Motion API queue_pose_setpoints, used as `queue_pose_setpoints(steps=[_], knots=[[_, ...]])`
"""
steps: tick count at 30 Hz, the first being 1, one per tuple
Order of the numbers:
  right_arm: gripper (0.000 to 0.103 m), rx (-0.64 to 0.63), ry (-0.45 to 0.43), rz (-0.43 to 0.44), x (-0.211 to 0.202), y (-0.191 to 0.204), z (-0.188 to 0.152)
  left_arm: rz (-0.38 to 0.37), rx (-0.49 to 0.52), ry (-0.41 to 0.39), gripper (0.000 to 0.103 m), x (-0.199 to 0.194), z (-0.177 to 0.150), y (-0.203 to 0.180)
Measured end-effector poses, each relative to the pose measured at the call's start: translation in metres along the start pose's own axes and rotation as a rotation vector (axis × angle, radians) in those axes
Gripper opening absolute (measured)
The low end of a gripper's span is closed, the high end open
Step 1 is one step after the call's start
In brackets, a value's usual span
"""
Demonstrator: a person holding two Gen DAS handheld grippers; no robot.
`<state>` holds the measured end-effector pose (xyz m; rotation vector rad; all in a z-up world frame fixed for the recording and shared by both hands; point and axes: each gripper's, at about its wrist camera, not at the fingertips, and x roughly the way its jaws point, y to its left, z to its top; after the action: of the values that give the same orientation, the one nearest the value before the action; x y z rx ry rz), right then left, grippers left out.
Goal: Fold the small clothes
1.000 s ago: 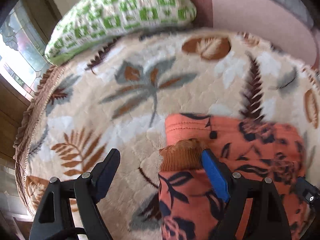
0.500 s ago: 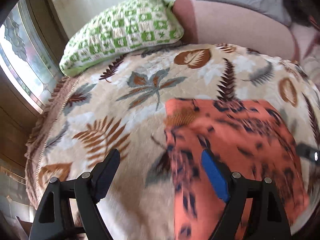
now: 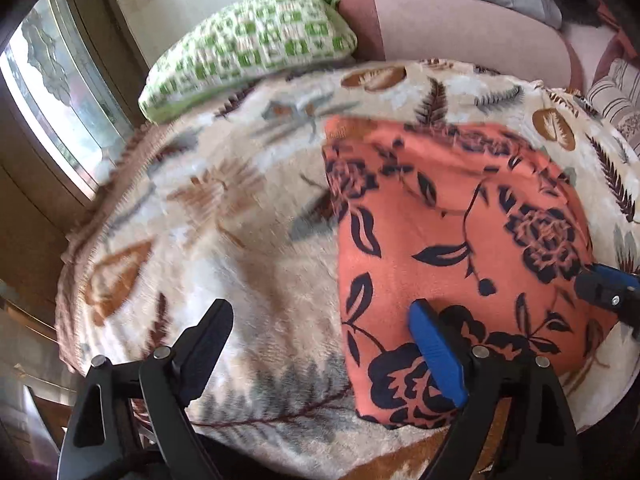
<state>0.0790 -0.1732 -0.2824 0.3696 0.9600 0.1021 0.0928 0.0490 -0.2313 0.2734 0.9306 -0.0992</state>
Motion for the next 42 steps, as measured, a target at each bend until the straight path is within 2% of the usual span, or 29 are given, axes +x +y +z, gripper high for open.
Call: queue_pose_setpoints(steps=[6, 11, 18, 24, 31, 35, 39, 42], knots=[[0.062, 0.009, -0.073, 0.037, -0.041, 0.008, 0.008, -0.016, -0.023, -0.157, 0.090, -0.063, 0.012, 0.011], [0.062, -0.041, -0.153, 0.000, -0.078, 0.027, 0.008, -0.029, -0.034, -0.270, 0.090, -0.113, 0.022, 0.014], [0.068, -0.107, -0.314, -0.091, -0.137, 0.052, 0.012, -0.042, -0.053, -0.339, 0.090, -0.157, 0.026, 0.018], [0.071, -0.157, -0.413, -0.124, -0.177, 0.072, 0.008, -0.046, -0.076, -0.385, 0.090, -0.184, 0.028, 0.024], [0.072, -0.212, -0.425, -0.133, -0.186, 0.089, -0.006, -0.013, -0.086, -0.425, 0.091, -0.204, 0.031, 0.026], [0.072, -0.219, -0.413, -0.118, -0.184, 0.090, -0.010, -0.033, -0.115, -0.421, 0.091, -0.209, 0.034, 0.031], [0.072, -0.257, -0.413, -0.169, -0.176, 0.092, -0.016, -0.023, -0.133, -0.423, 0.091, -0.210, 0.036, 0.035], [0.072, -0.258, -0.397, -0.165, -0.171, 0.091, -0.018, -0.011, -0.140, -0.421, 0.091, -0.209, 0.036, 0.037]])
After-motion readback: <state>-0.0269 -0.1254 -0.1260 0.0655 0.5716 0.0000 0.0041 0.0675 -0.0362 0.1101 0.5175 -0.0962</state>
